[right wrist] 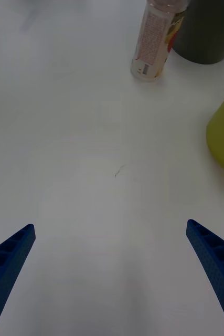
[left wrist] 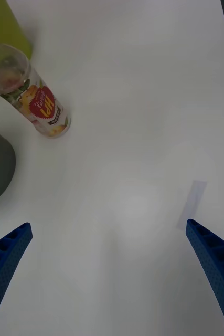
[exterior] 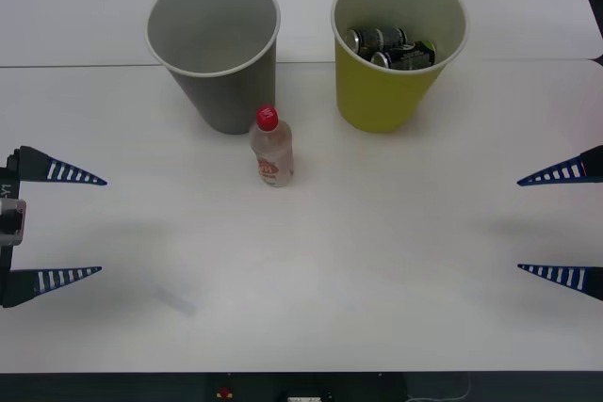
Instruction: Put the can into the green bin and the plastic bottle into the gray bin
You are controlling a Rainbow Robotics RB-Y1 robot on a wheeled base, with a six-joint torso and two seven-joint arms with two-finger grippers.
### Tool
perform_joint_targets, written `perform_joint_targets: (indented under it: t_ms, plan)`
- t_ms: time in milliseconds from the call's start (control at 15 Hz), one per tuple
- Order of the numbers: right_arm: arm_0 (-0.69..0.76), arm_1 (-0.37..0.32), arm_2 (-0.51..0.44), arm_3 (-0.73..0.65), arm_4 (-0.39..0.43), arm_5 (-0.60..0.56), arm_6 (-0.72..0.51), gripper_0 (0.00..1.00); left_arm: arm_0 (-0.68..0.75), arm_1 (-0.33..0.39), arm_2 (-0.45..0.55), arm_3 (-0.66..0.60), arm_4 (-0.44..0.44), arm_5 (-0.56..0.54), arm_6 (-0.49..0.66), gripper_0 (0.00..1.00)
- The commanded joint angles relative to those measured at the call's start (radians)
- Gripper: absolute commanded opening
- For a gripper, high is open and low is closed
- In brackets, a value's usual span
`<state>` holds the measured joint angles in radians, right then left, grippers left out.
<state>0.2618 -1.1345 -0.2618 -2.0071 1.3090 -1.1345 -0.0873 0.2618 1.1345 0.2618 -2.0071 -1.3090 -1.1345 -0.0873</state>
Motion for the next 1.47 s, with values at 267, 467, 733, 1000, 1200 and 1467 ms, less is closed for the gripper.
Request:
perform_joint_targets:
  t_ms: [267,467,733,1000,1200,1467]
  plan:
    - [0.0,0.0,0.0,0.0,0.0,0.0,0.0,1.0,0.002,0.019,0.016,0.01,0.02,0.027,-0.009,1.0]
    - [0.0,0.0,0.0,0.0,0.0,0.0,0.0,1.0,0.002,0.019,-0.006,0.027,0.04,0.041,-0.008,1.0]
    - [0.0,0.0,0.0,0.0,0.0,0.0,0.0,1.0,0.001,0.019,-0.13,0.136,0.212,0.108,-0.016,1.0]
    - [0.0,0.0,0.0,0.0,0.0,0.0,0.0,1.0,0.002,0.019,-0.248,0.179,0.369,0.222,-0.039,1.0]
    - [0.0,0.0,0.0,0.0,0.0,0.0,0.0,1.0,0.004,0.008,-0.314,0.191,0.464,0.315,-0.095,1.0]
    - [0.0,0.0,0.0,0.0,0.0,0.0,0.0,1.0,0.002,-0.051,-0.388,0.234,0.622,0.398,-0.215,1.0]
